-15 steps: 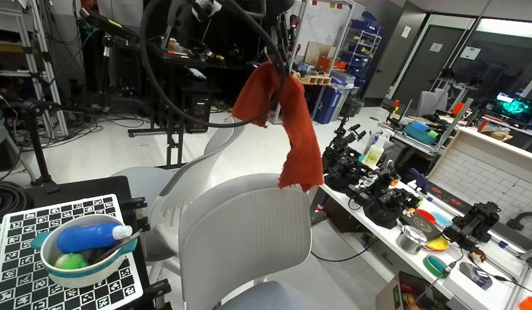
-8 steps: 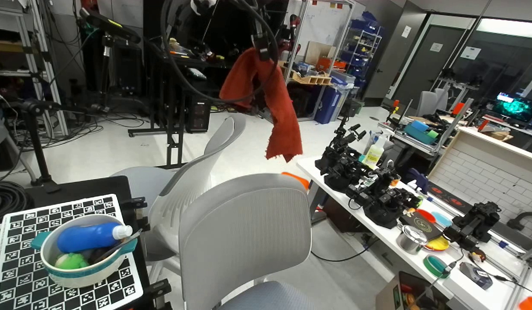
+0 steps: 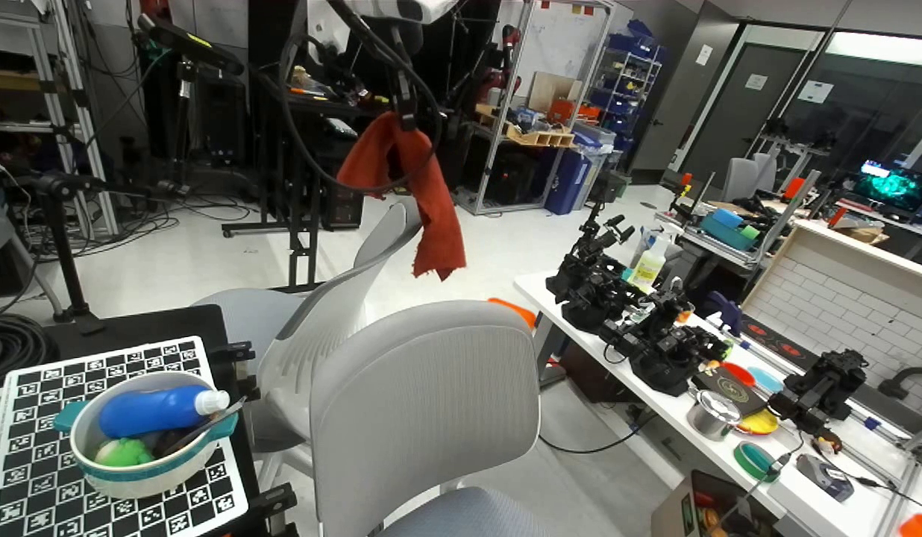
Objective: Move the orange towel to the backrest of the chair on the left then return it to the chair on the right.
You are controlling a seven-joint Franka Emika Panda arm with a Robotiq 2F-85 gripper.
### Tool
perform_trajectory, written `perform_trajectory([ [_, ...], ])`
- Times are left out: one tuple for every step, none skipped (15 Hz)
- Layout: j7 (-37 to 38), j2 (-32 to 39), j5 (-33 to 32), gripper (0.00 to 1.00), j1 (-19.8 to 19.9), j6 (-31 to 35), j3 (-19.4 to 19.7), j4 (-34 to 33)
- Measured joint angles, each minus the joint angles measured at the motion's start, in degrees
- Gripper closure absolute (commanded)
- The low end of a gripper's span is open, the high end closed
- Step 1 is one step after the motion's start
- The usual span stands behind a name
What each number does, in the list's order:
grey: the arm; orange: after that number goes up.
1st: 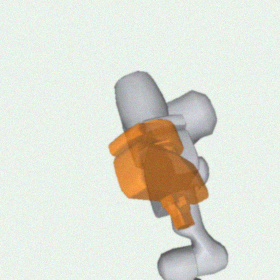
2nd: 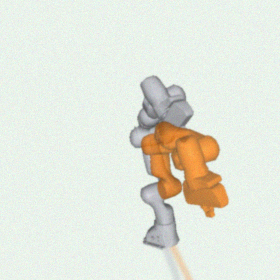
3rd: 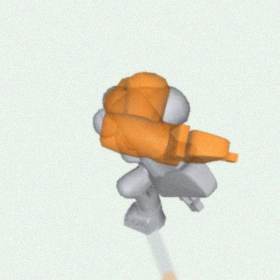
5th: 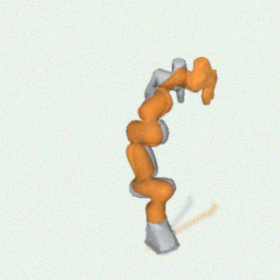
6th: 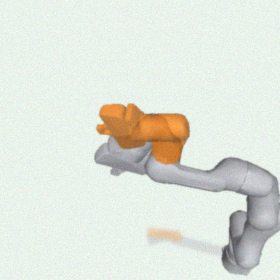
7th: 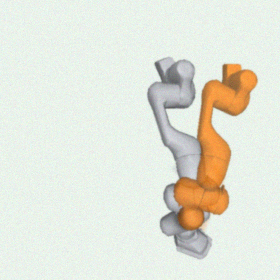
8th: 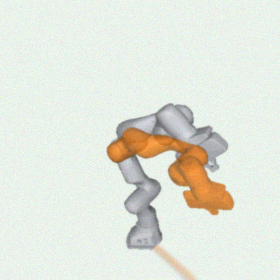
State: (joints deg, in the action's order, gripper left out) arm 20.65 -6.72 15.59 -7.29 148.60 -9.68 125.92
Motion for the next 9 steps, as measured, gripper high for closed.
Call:
perform_trajectory([
  [0.0,0.6,-0.5,0.99,-0.3,0.2,-0.4,0.6],
  [0.0,1.2,-0.9,0.99,-0.6,0.7,-0.7,1.2],
  [0.0,1.7,-1.3,0.99,-0.8,1.3,-0.9,1.9],
  [0.0,2.3,-1.9,0.99,-0.9,1.9,-1.1,2.4],
  [0.1,2.9,-2.6,0.99,-1.0,2.3,-1.2,2.8],
  [0.1,3.5,-3.2,0.99,-1.1,2.7,-1.2,3.0],
  [0.1,4.0,-3.6,0.99,-1.1,3.1,-1.2,3.3],
  [0.1,4.5,-4.1,0.99,-1.1,3.4,-1.2,3.4],
  [0.1,4.9,-4.5,0.99,-1.1,3.6,-1.2,3.5],
])
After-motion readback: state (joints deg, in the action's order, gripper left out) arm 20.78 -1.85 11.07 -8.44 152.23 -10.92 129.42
